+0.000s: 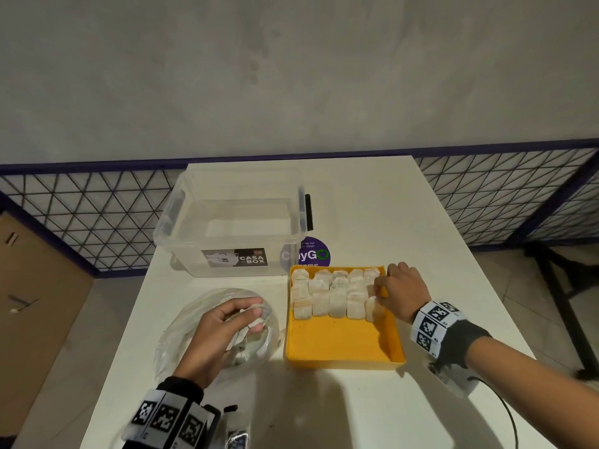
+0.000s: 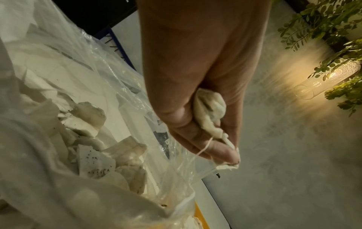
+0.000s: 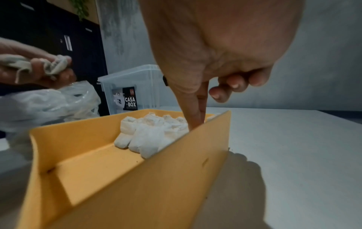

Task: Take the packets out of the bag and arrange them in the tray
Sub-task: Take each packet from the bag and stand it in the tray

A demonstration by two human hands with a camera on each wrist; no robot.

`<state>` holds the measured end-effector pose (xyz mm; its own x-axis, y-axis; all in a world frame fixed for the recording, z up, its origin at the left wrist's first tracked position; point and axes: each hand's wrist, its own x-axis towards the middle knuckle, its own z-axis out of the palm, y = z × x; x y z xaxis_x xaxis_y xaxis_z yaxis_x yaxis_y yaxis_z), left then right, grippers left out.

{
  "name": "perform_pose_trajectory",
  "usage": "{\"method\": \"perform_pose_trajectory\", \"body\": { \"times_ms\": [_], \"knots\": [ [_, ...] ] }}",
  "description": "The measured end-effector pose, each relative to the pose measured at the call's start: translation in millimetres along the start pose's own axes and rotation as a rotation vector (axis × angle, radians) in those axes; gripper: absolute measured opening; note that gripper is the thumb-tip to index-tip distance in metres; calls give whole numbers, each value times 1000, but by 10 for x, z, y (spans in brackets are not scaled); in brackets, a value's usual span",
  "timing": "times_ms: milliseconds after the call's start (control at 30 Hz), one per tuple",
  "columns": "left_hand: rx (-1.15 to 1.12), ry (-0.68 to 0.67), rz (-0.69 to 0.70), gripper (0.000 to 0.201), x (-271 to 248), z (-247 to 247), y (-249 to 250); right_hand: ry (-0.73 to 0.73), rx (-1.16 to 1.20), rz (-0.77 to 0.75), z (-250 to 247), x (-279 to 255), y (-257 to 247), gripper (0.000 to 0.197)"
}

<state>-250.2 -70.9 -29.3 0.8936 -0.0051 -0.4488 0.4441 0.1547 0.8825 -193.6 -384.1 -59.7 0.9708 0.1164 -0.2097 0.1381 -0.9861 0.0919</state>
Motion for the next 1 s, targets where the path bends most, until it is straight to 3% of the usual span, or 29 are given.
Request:
{"method": "perform_pose_trajectory", "body": {
  "times_ms": [133, 267, 400, 467, 600, 700, 833, 1000],
  "knots": [
    [-11, 4, -17, 16, 1, -12, 5, -13, -69, 8, 51, 28, 18, 28],
    [-4, 32, -11, 16, 5, -30, -4, 73, -78, 1, -27, 27, -38, 39],
    [-28, 62, -15, 15, 21, -47, -10, 277, 41, -171, -218, 24, -314, 42],
    [-51, 71, -14, 16, 26, -56, -15, 293, 198, -287, -406, -17, -567, 37],
    [-113, 60, -18, 19, 17, -50, 5, 149, 581, -479, -661, -48, -1125, 34],
    [-119, 29, -14, 19, -13, -44, 47, -22, 799, -536, -713, 30, -1457, 35],
    [-128, 26, 0, 20, -39, -69, 74, -181, 1034, -501, -675, 143, -1646, 28],
    [-169, 83, -9, 20, -39, -136, 58, -190, 1140, -430, -645, 212, -1616, 22]
  ]
}}
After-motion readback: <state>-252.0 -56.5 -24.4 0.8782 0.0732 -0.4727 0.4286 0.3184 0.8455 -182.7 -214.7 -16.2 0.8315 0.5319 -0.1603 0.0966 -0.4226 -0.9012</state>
